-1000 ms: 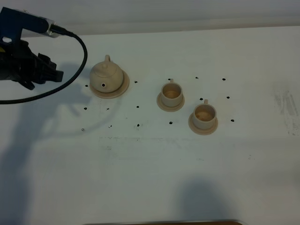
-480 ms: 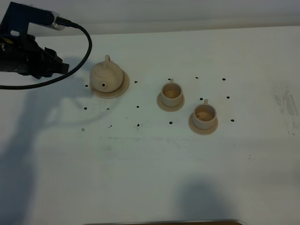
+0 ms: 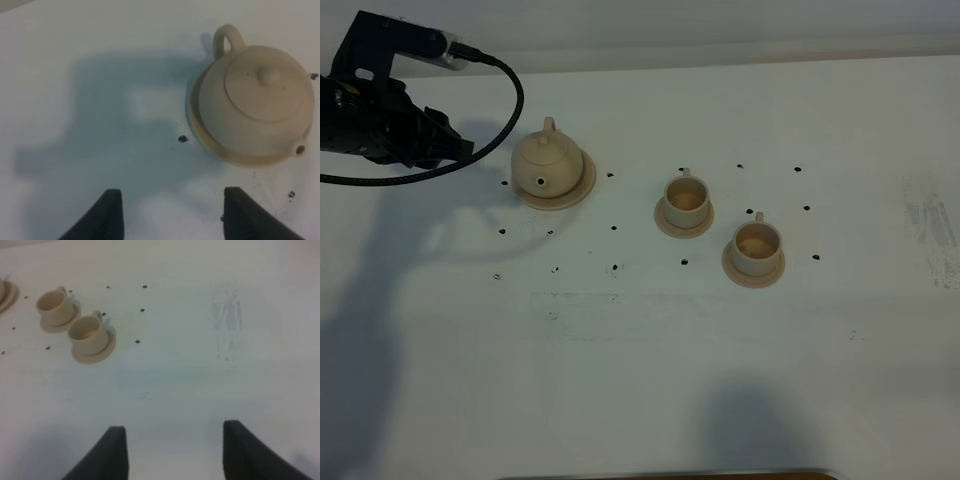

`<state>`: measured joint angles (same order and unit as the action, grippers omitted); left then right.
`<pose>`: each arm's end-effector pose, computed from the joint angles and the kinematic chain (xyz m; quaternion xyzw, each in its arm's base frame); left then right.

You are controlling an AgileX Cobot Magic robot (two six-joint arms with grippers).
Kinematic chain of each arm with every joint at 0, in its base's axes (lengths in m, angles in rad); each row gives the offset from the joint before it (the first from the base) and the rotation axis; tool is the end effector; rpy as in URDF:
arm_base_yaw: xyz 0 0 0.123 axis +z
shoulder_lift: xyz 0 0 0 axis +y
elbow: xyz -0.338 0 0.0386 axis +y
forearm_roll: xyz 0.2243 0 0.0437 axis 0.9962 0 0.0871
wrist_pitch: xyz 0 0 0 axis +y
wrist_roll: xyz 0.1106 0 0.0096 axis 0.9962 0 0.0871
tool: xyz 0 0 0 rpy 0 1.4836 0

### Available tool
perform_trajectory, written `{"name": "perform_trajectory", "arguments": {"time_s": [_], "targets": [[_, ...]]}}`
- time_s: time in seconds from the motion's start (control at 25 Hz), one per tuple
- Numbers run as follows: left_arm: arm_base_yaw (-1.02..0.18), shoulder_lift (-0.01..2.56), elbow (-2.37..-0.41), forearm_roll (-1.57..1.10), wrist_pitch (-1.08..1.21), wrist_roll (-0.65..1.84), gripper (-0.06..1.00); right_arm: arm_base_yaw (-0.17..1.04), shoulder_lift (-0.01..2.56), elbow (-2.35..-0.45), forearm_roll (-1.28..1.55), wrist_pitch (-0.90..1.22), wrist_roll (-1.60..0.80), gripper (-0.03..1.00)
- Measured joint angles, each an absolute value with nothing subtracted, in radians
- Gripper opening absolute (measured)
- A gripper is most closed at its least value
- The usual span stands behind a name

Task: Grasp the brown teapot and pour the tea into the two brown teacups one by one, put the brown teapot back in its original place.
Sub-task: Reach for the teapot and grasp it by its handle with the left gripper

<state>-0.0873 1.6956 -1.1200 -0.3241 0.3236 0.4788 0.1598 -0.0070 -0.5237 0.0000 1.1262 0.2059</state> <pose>0.3671 -0.0434 0.2891 0.1378 0.9146 -0.0312 0.3788 -0.0691 -0.0111 0.2564 0.0199 0.8619 0.0921 0.4982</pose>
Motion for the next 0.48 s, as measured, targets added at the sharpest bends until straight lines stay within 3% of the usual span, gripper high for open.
{"name": "perform_trajectory", "arguments": {"time_s": [0.2, 0.48], "targets": [[-0.078, 1.714, -1.14, -0.327, 0.262, 0.49, 0.43, 0.16, -0.007, -0.524, 0.0, 1.126, 0.205, 0.44], [-0.079, 1.9, -1.392, -0.131, 0.317, 0.311, 0.43, 0.16, -0.007, -0.524, 0.0, 1.126, 0.205, 0.44]]}}
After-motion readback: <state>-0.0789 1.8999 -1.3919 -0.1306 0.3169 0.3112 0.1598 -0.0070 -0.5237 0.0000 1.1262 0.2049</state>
